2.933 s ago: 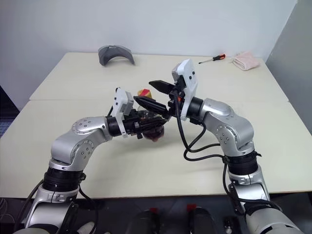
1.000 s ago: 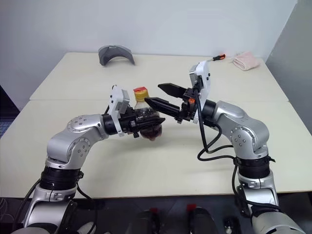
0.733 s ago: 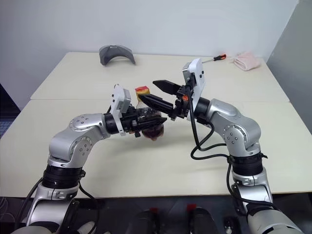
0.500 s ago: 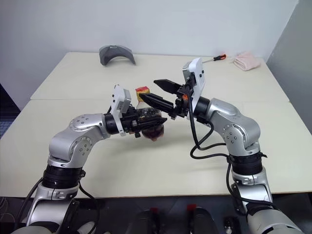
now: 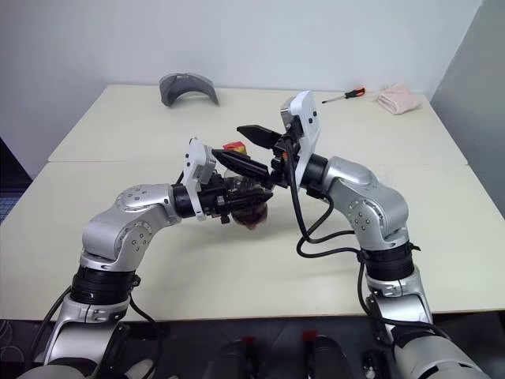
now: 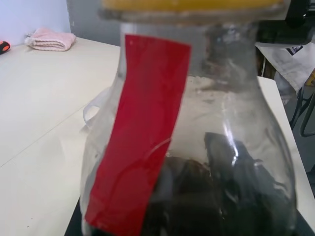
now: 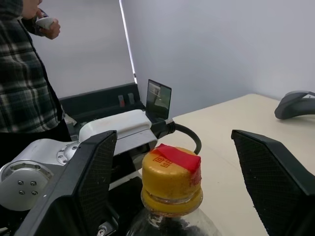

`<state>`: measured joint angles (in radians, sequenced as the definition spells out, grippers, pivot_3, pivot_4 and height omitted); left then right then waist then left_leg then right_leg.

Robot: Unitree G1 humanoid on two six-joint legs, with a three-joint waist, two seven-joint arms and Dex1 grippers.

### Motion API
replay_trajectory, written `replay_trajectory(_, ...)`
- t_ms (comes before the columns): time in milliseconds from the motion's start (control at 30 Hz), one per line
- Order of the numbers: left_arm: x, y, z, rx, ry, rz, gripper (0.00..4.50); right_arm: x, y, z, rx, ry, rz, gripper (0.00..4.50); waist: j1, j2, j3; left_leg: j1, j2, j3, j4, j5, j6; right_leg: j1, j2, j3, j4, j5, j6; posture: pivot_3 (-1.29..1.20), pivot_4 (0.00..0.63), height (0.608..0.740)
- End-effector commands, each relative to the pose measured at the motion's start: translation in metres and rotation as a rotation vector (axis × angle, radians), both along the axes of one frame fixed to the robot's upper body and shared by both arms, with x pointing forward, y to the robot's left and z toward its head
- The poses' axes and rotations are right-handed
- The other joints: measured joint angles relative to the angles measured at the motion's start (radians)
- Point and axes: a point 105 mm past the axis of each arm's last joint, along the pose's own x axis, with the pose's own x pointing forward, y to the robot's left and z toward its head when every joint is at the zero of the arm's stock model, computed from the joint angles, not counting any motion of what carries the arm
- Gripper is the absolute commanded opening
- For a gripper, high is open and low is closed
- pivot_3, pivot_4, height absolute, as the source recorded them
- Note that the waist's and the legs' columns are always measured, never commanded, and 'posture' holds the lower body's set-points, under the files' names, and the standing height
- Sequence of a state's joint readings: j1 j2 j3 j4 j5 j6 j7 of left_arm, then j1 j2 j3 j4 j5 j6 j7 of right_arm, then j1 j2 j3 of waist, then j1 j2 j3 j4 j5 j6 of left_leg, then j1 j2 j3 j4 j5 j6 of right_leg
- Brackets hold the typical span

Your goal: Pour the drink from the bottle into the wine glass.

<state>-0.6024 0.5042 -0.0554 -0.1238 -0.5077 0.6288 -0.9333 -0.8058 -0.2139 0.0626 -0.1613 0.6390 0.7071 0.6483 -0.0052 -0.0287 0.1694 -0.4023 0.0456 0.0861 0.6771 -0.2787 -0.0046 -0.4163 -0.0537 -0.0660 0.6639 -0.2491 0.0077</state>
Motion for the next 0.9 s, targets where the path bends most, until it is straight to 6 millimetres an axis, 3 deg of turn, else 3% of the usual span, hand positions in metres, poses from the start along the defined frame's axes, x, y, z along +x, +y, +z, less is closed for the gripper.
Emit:
replay_trajectory(33, -0.008, -0.008, 0.016, -0.019, -0.061, -0.048, 1.85, 0.001, -0.001, 0.013, 0.015, -0.061, -0.017, 3.98, 0.000, 0.000, 0.000, 0.000, 0.000, 0.000, 0.000, 0.000, 0.000, 0.000, 0.000, 0.000, 0.000, 0.000, 0.000, 0.00, 0.150, 0.740)
replay_trajectory(500, -0.007, -0.007, 0.020, -0.026, -0.064, -0.052, 1.85, 0.007, -0.012, 0.009, -0.009, -0.062, -0.054, 3.98, 0.000, 0.000, 0.000, 0.000, 0.000, 0.000, 0.000, 0.000, 0.000, 0.000, 0.000, 0.000, 0.000, 0.000, 0.000, 0.00, 0.150, 0.740)
replay_trajectory(900, -0.005, 0.000, 0.020, -0.011, -0.066, -0.037, 1.85, 0.002, -0.038, 0.003, -0.056, -0.041, -0.078, 3.98, 0.000, 0.000, 0.000, 0.000, 0.000, 0.000, 0.000, 0.000, 0.000, 0.000, 0.000, 0.000, 0.000, 0.000, 0.000, 0.00, 0.150, 0.740)
